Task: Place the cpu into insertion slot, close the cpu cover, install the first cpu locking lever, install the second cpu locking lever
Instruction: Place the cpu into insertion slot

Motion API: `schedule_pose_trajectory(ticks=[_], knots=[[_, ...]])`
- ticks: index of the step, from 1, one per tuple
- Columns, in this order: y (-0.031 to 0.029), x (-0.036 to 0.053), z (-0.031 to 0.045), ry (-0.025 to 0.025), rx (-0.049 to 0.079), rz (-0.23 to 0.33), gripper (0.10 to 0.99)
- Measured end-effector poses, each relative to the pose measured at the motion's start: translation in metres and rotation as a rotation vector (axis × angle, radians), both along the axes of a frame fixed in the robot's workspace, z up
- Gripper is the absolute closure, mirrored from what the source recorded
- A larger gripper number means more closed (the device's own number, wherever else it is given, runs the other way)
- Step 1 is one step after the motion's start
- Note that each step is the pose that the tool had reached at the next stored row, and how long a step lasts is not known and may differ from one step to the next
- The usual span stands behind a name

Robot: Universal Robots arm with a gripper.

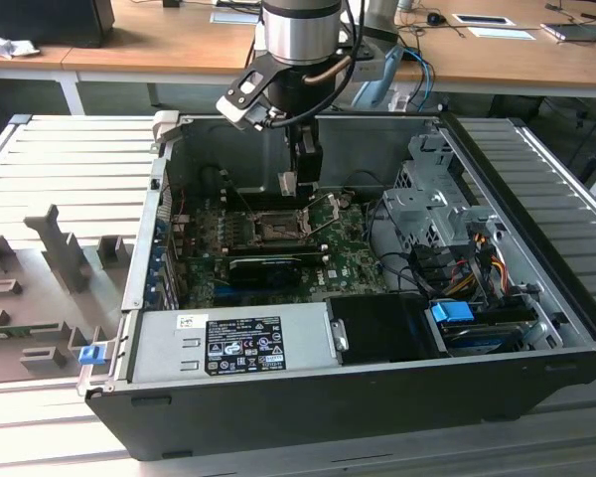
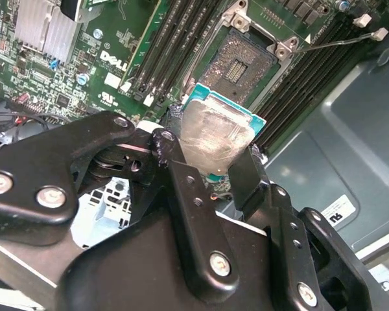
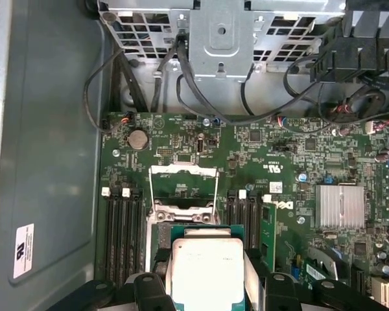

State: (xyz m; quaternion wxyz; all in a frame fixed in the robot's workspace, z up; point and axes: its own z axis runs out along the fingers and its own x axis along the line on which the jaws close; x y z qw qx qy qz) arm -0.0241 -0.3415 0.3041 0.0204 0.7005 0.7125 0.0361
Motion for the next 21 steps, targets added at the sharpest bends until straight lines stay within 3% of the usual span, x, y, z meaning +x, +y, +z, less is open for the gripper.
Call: schedule_pose_trajectory(ticks=[8, 13, 15, 21], knots=[[0.0, 0.0, -0.0024, 0.0001, 0.0, -0.022, 0.553], [0.0008, -0.0007, -0.0084, 0.0001, 0.0, -0.043, 0.553], [0.0008, -0.0007, -0.0141, 0.0001, 0.0, -0.042, 0.553], [0.0009, -0.0007, -0.0175, 0.0001, 0.0, -0.042, 0.553]])
